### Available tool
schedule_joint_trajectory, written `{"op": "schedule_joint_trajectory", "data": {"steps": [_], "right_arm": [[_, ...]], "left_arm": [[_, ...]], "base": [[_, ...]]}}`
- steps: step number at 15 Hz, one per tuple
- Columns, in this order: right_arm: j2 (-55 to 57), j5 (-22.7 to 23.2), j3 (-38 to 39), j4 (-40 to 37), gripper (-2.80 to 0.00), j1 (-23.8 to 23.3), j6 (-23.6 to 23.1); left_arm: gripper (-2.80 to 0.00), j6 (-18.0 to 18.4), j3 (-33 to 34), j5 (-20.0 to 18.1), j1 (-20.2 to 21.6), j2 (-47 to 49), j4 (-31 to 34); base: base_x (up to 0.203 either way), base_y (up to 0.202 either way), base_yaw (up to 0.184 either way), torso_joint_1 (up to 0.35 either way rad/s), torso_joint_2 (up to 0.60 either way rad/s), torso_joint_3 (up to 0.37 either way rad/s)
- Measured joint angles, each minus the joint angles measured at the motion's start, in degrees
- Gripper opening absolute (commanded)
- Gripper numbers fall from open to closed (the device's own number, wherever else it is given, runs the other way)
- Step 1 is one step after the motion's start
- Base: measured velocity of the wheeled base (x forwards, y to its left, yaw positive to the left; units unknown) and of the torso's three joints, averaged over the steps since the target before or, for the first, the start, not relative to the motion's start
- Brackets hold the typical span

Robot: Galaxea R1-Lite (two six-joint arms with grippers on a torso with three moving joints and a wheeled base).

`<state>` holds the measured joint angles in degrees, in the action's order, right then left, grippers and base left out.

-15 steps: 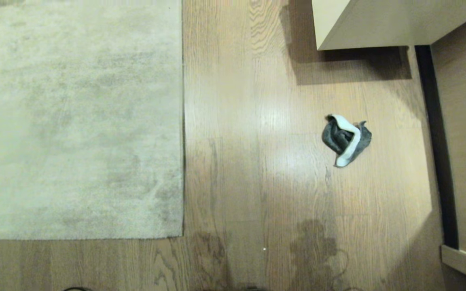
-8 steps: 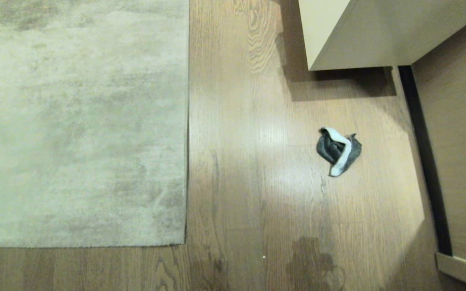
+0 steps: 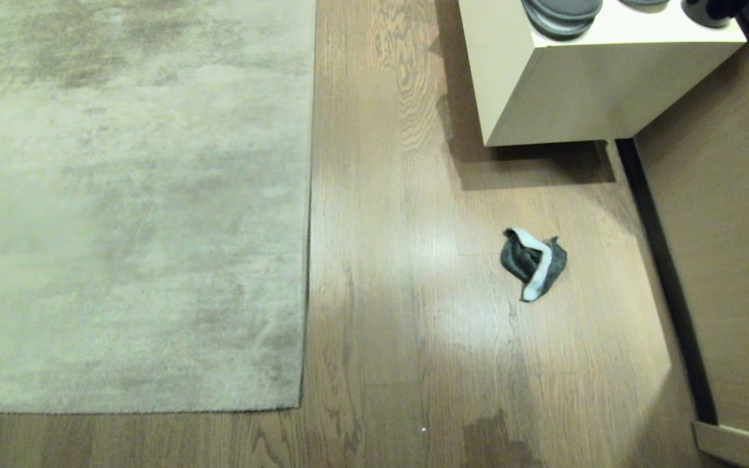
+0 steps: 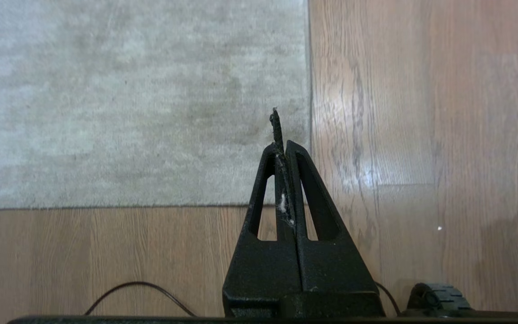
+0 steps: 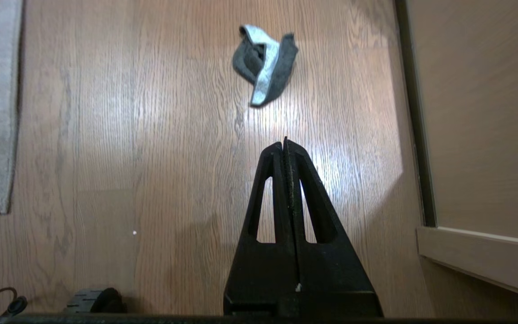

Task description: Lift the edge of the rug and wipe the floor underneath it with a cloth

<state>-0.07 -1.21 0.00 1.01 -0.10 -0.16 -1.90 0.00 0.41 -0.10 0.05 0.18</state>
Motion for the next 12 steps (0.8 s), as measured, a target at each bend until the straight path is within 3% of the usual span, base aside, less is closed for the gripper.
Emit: {"op": "schedule_joint_trajectory", "data": {"steps": [12], "right_arm": [[0.0, -0.01, 0.0, 0.0, -2.8, 0.0, 0.04]], "left_arm": [[-2.8, 0.01, 0.0, 0.12, 0.01, 0.0, 0.02]], "base": [[0.0, 0.0, 0.0, 0.003, 0.0, 0.204]]}}
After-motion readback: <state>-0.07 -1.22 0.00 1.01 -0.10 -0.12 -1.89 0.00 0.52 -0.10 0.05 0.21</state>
